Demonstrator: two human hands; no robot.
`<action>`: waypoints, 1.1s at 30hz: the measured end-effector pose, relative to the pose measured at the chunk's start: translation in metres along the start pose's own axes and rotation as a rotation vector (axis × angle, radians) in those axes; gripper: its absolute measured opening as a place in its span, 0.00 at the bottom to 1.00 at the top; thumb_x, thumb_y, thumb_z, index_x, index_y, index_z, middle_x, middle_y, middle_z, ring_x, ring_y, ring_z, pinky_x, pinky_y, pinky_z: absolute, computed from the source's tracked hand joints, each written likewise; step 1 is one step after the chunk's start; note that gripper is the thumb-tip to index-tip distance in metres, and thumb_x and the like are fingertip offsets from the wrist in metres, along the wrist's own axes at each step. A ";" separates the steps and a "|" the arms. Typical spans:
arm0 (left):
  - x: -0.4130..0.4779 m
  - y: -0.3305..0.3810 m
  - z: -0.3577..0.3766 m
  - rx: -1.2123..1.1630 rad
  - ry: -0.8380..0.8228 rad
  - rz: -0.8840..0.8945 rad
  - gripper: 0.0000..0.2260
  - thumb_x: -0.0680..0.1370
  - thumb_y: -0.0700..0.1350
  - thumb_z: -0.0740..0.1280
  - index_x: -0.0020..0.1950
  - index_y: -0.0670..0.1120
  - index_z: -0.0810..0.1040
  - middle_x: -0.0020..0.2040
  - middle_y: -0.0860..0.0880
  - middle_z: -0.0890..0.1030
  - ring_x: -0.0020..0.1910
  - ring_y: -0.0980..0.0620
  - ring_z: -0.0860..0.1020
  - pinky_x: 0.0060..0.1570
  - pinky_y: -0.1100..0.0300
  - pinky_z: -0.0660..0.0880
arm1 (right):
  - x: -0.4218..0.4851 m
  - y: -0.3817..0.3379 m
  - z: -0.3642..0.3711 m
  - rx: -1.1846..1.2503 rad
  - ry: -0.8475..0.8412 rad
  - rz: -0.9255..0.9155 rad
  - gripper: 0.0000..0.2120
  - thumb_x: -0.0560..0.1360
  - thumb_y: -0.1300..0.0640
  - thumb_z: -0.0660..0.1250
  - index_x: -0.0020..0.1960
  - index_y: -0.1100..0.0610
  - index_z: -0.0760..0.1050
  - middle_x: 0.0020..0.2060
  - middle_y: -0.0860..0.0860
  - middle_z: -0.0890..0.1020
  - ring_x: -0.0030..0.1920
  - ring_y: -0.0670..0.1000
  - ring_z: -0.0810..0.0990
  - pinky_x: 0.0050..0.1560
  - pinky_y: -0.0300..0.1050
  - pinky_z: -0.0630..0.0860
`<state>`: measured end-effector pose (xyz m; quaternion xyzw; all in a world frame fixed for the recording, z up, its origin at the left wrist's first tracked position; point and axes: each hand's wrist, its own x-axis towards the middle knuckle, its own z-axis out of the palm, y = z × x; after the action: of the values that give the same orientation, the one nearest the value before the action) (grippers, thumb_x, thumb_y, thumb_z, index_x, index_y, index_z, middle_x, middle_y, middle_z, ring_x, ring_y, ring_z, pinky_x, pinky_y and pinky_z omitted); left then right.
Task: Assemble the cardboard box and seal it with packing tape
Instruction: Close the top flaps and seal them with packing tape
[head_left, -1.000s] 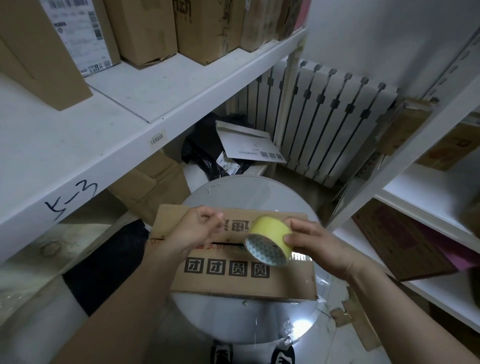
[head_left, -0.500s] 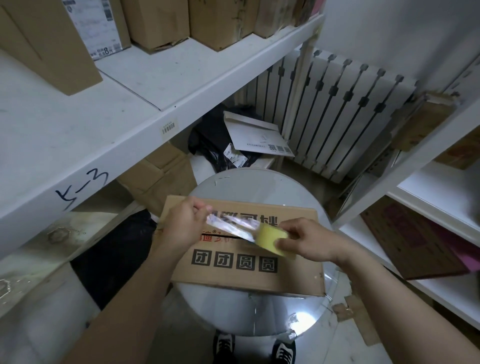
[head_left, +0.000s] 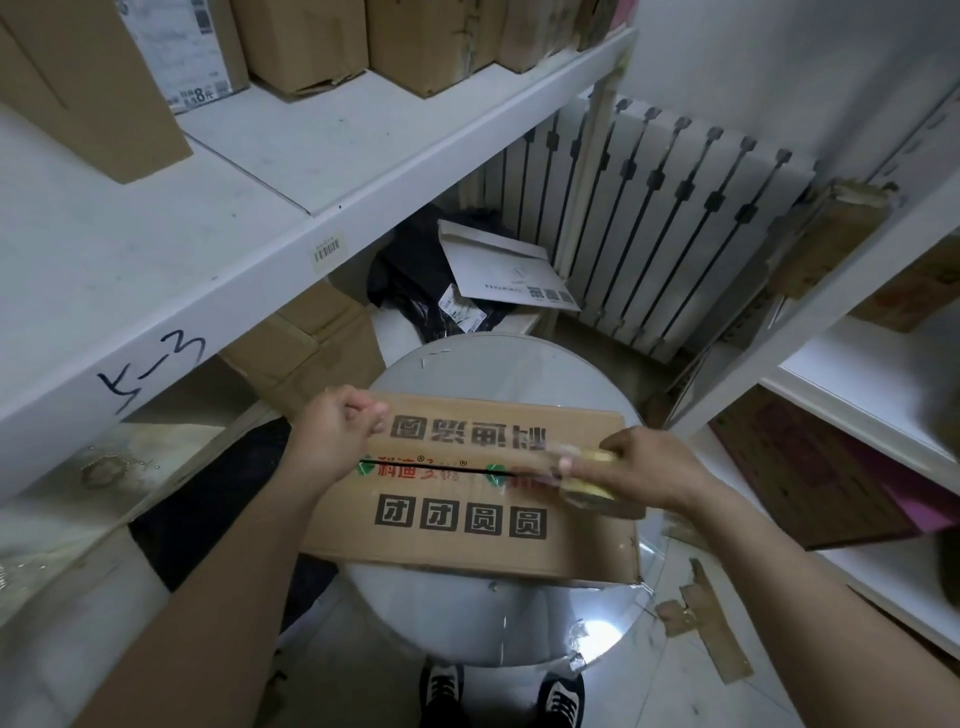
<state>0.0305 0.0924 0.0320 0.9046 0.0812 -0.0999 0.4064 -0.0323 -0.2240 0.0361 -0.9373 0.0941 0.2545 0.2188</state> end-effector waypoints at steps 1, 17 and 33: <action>0.001 -0.008 -0.001 0.000 -0.004 -0.047 0.06 0.79 0.47 0.67 0.49 0.45 0.78 0.42 0.51 0.82 0.43 0.55 0.80 0.40 0.58 0.73 | -0.003 0.004 -0.001 0.224 -0.061 -0.043 0.39 0.56 0.19 0.62 0.35 0.57 0.76 0.32 0.49 0.78 0.37 0.49 0.78 0.41 0.44 0.71; -0.002 -0.070 -0.009 -0.050 0.030 -0.176 0.07 0.79 0.44 0.65 0.45 0.42 0.79 0.41 0.47 0.80 0.43 0.49 0.77 0.39 0.57 0.69 | -0.014 0.017 0.002 0.681 -0.273 -0.260 0.12 0.75 0.53 0.69 0.41 0.62 0.78 0.35 0.52 0.77 0.39 0.47 0.76 0.43 0.40 0.72; 0.022 -0.137 -0.011 -0.310 0.114 -0.402 0.12 0.76 0.51 0.67 0.48 0.42 0.75 0.48 0.40 0.79 0.51 0.39 0.79 0.53 0.40 0.78 | -0.002 0.026 0.001 1.043 -0.254 -0.090 0.40 0.61 0.38 0.77 0.48 0.74 0.72 0.39 0.62 0.75 0.37 0.56 0.76 0.39 0.42 0.72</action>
<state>0.0218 0.1922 -0.0647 0.8015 0.2964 -0.1137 0.5068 -0.0420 -0.2470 0.0274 -0.6690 0.1404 0.2757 0.6758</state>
